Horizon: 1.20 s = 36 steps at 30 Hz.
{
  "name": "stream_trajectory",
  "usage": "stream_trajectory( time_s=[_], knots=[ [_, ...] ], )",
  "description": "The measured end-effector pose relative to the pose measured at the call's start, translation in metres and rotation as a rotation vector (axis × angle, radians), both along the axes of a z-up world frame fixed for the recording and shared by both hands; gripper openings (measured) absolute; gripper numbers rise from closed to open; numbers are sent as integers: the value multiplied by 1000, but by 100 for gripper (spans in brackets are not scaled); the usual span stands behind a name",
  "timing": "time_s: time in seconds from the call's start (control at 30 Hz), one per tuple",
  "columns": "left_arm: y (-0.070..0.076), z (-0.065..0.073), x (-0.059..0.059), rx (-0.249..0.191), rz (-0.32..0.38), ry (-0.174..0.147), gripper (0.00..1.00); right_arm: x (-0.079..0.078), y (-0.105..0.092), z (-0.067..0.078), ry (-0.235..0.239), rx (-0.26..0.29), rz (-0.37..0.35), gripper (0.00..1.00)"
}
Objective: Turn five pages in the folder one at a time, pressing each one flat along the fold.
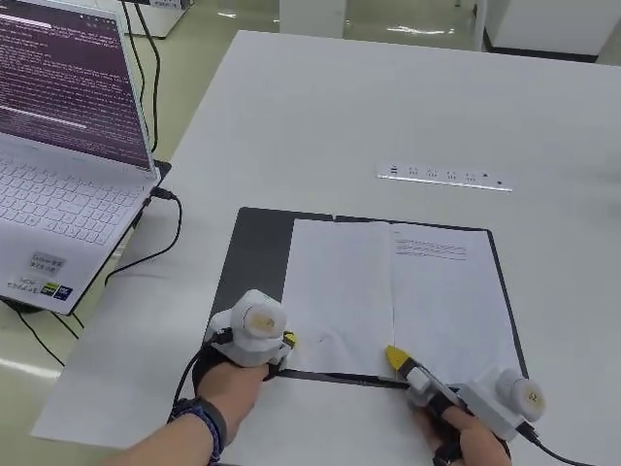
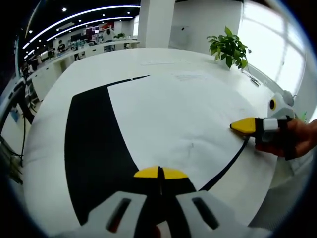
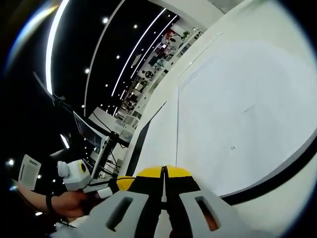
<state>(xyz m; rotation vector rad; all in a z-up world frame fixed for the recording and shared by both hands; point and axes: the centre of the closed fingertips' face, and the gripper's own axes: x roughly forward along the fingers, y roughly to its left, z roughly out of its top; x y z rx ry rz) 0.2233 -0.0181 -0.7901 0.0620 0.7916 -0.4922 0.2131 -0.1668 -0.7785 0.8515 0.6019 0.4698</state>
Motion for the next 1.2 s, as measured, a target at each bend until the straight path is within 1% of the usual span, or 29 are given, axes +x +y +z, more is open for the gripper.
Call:
stream_trajectory(
  time_s=[0.13, 0.2, 0.27, 0.33, 0.4, 0.43, 0.5, 0.57, 0.6, 0.63, 0.67, 0.7, 0.77, 0.83, 0.9, 0.97, 1.0, 1.03, 1.1, 1.13, 1.2],
  knots=[
    [-1, 1, 0, 6, -11, -2, 0, -2, -1, 0, 7, 3, -9, 0],
    [-1, 1, 1, 10, -15, 9, 0, -2, -1, 0, 10, -2, -5, 0],
    [-1, 0, 2, 0, -13, 36, 0, -2, 0, 0, 16, -8, -3, 0],
    [-1, 0, 1, 4, -26, 42, 0, -2, -1, -1, 22, -7, -7, 0],
    [-2, -1, 1, -1, -34, 49, 0, -2, -1, -1, 33, -3, -13, 0],
    [-3, -1, -1, -8, -33, 55, 2, -2, -2, -2, 46, 2, -19, 0],
    [-7, 1, -3, -39, -26, 76, 7, -3, -1, 0, 51, 3, -19, 0],
    [-9, 1, -5, -41, -33, 84, 12, -4, -1, 0, 52, -7, -7, 0],
    [-11, 2, -6, -34, -42, 92, 13, -4, 0, 2, 53, -10, -1, 0],
    [-11, 2, -8, -31, -46, 100, 16, -5, 0, 3, 51, -13, 6, 1],
    [-11, 5, -10, -35, -45, 114, 20, -5, -1, 4, 49, -13, 12, 3],
    [-12, 7, -11, -43, -44, 117, 23, -5, -1, 6, 47, -11, 17, 6],
    [-12, 16, -12, -58, -45, 111, 27, -5, -1, 12, 31, -26, 35, 11],
    [-10, 24, -12, -63, -42, 97, 29, -6, -4, 16, 29, -34, 42, 17],
    [-7, 30, -12, -66, -39, 83, 31, -6, -5, 20, 16, -48, 55, 21],
    [-6, 37, -13, -68, -37, 70, 33, -9, -7, 22, -8, -95, 93, 22],
    [-6, 44, -14, -72, -40, 56, 34, -10, -7, 24, -17, -114, 106, 23],
    [-6, 47, -14, -71, -42, 49, 35, -11, -9, 26, -23, -131, 112, 25],
    [-6, 51, -14, -71, -44, 37, 36, -11, -12, 27, -23, -142, 113, 29],
    [-6, 52, -14, -72, -45, 34, 36, -10, -15, 28, -26, -147, 112, 32],
    [-6, 57, -15, -72, -46, 21, 38, -10, -20, 31, -38, -160, 115, 35]
  ],
)
